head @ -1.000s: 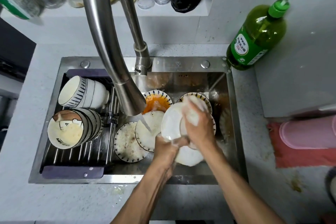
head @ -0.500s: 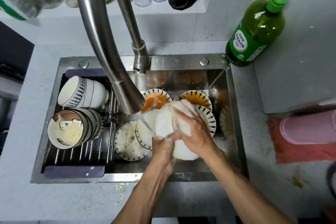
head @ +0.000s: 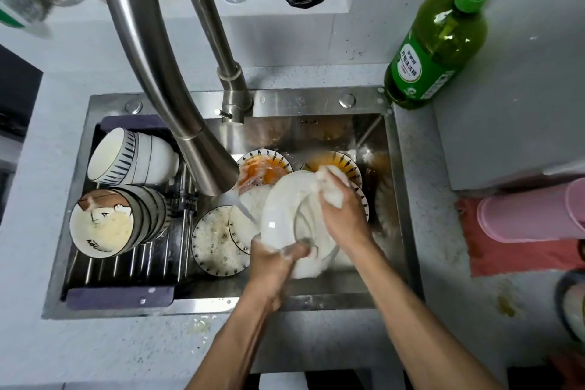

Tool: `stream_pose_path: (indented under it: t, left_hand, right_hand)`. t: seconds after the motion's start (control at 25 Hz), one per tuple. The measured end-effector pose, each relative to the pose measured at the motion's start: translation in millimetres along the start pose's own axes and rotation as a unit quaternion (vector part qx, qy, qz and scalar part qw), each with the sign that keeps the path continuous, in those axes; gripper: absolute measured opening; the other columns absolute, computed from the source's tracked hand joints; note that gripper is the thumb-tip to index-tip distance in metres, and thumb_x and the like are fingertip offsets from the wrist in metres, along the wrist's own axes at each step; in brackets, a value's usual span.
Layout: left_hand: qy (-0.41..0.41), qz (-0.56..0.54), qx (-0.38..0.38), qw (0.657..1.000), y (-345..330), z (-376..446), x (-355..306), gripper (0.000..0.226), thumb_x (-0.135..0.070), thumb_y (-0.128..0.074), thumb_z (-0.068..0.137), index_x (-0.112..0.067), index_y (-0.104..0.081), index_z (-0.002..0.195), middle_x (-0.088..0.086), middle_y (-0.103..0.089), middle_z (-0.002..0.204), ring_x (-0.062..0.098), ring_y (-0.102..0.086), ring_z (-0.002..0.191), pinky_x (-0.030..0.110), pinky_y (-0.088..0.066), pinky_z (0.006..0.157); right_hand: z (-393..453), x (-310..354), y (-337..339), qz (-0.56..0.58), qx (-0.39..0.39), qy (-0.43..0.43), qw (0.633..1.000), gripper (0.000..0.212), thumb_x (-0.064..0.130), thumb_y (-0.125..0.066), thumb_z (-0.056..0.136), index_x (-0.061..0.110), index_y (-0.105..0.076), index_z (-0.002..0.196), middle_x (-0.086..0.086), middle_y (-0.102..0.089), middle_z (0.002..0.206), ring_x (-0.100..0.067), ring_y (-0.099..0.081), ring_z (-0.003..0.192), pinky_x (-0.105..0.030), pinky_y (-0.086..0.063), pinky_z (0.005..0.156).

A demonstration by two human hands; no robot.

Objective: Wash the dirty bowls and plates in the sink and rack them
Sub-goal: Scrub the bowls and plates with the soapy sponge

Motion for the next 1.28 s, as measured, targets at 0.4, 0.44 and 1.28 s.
stream_pose_path:
  t: [0.4, 0.44, 1.28]
  left_hand:
    - [-0.310, 0.312, 0.089, 0.894, 12.5, 21.4, 5.2, 0.081, 0.013, -0.063, 0.069, -0.039, -0.062, 0.131, -0.007, -0.035, 0.156, 0.010, -0.026, 0.144, 0.020, -0.037, 0.110]
    - [-0.200, 0.161, 0.099, 0.961, 8.2, 14.7, 9.8, 0.091, 0.018, -0.056, 0.069, -0.042, -0.054, 0.138, -0.009, -0.027, 0.160, 0.013, -0.026, 0.144, 0.023, -0.047, 0.102]
    - [-0.001, -0.034, 0.123, 0.992, -155.4, 43.1, 1.2, 0.044, -0.011, -0.053, 0.095, -0.018, -0.043, 0.137, 0.004, -0.069, 0.111, 0.024, -0.069, 0.097, 0.034, -0.059, 0.082]
  right_hand:
    - [-29.3, -45.3, 40.1, 0.293, -0.148, -0.319, 0.889, 0.035, -0.013, -0.058, 0.074, 0.007, -0.070, 0.100, -0.011, -0.073, 0.088, -0.025, -0.070, 0.075, -0.031, -0.055, 0.059]
    - [-29.1, -42.4, 45.5, 0.281, -0.140, -0.311, 0.897, 0.032, -0.012, -0.059, 0.076, 0.008, -0.070, 0.099, -0.010, -0.073, 0.086, -0.023, -0.071, 0.074, -0.030, -0.056, 0.059]
    - [-47.4, -17.3, 97.7, -0.187, -0.203, 0.108, 0.955, 0.060, 0.001, -0.058, 0.077, 0.008, -0.055, 0.137, -0.014, -0.047, 0.147, -0.032, -0.033, 0.142, -0.047, -0.030, 0.116]
Point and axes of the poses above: each hand's wrist, its own z-axis towards the middle knuckle, its own y-axis out of the back of the hand, x = y × z, the point moved 3 cm from there along z, towards the middle knuckle
